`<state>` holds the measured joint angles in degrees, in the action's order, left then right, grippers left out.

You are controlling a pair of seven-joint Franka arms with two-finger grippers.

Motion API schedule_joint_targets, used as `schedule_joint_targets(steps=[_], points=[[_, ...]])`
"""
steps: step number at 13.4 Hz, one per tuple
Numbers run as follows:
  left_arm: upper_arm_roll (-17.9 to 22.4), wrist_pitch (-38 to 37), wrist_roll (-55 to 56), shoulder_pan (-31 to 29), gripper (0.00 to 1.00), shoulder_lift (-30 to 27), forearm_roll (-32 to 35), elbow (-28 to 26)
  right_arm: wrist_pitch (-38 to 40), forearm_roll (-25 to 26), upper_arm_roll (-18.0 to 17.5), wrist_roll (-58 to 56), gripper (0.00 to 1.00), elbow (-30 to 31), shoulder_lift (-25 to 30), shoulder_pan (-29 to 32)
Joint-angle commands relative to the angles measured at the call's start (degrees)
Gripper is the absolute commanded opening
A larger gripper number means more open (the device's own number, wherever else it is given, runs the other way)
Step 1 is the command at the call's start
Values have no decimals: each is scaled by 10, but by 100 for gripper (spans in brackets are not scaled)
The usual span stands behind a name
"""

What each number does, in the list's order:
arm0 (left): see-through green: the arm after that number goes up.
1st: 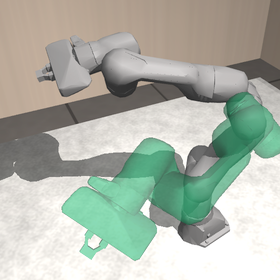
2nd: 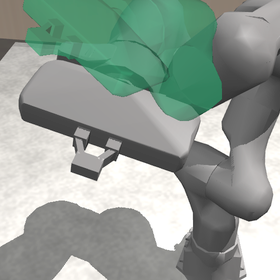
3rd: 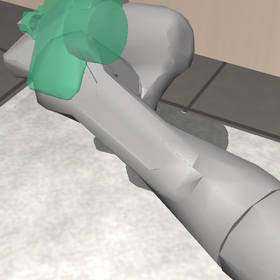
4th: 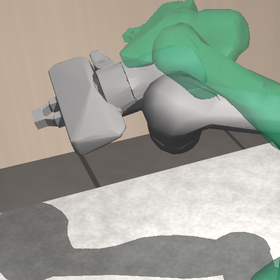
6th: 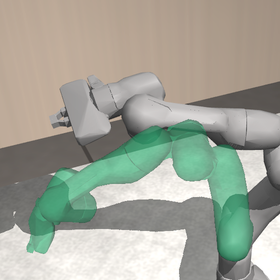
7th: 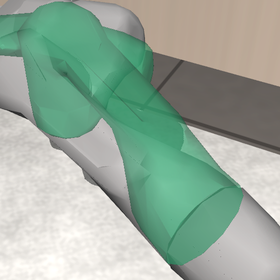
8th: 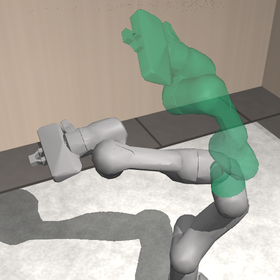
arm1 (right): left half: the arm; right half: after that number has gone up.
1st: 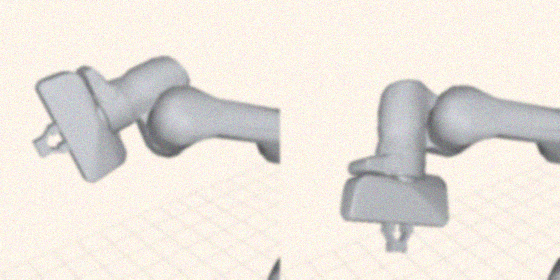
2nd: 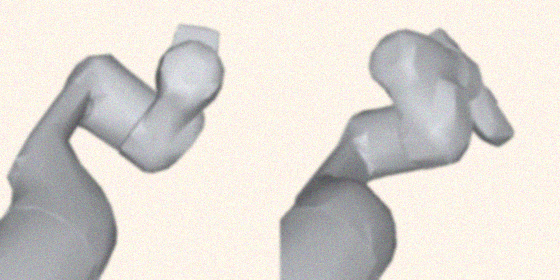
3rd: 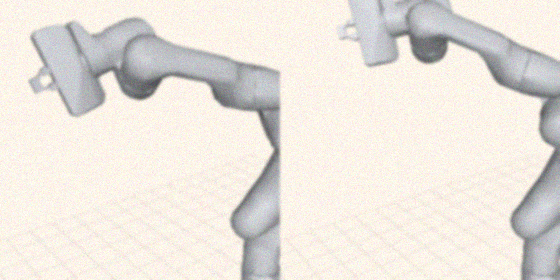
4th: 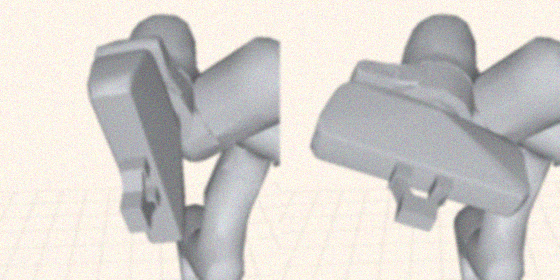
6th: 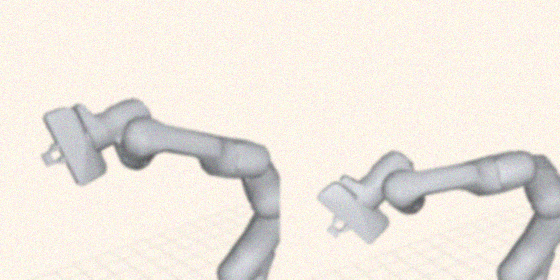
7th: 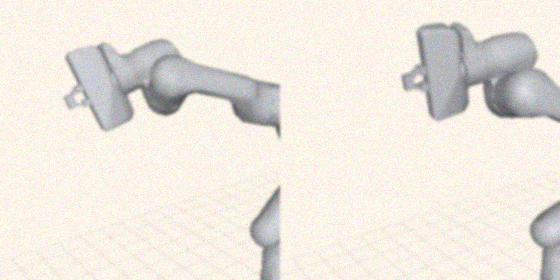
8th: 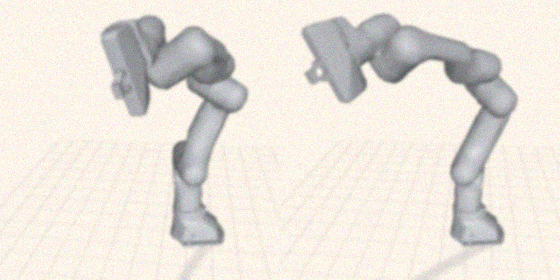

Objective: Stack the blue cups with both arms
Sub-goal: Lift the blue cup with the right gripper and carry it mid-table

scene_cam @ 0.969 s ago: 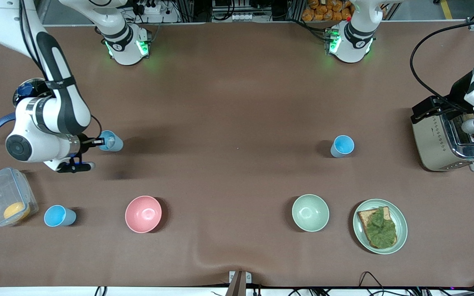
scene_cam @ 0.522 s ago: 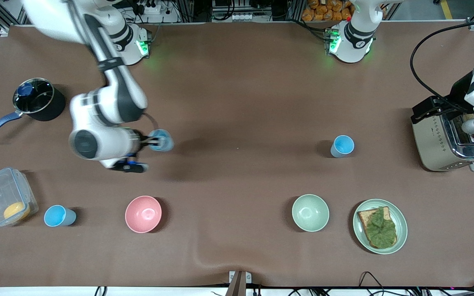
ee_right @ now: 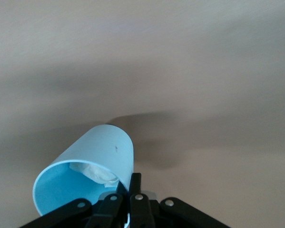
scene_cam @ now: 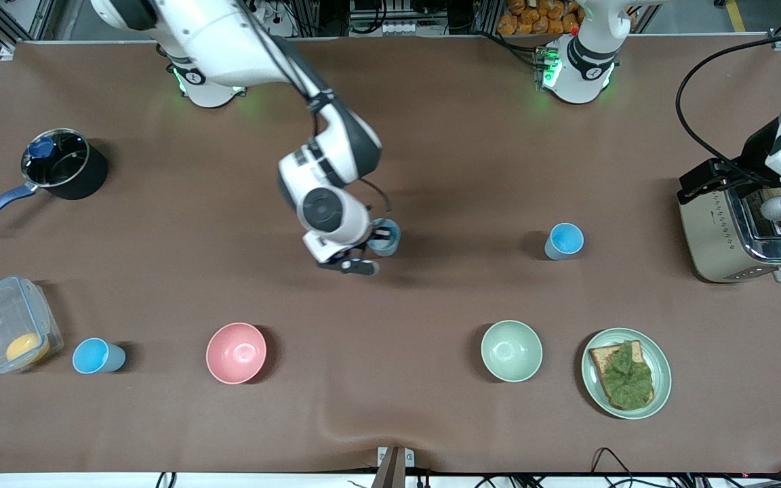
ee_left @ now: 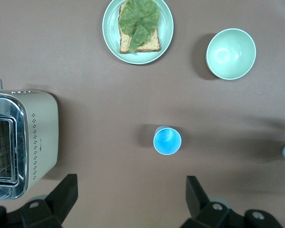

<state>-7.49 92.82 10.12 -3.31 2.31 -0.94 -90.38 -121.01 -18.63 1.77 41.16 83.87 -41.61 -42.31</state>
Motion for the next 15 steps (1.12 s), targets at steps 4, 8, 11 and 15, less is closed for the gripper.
schedule_joint_targets(steps=[4, 8, 11, 15], points=[[-2, 3, 9, -1, 100, -3, -2, 3, -60, -35, 9, 44, 0, -25, -19, -65], [-4, 3, 7, 1, 100, -3, 1, 8, -90, -69, 8, 44, 0, -26, -33, -77], [-5, 4, -1, 0, 100, -2, -1, 12, -92, -82, 8, 47, 21, -26, -35, -77], [-8, 66, -3, 6, 100, 35, -30, -6, -104, -82, 9, 47, 74, -26, -38, -80]])
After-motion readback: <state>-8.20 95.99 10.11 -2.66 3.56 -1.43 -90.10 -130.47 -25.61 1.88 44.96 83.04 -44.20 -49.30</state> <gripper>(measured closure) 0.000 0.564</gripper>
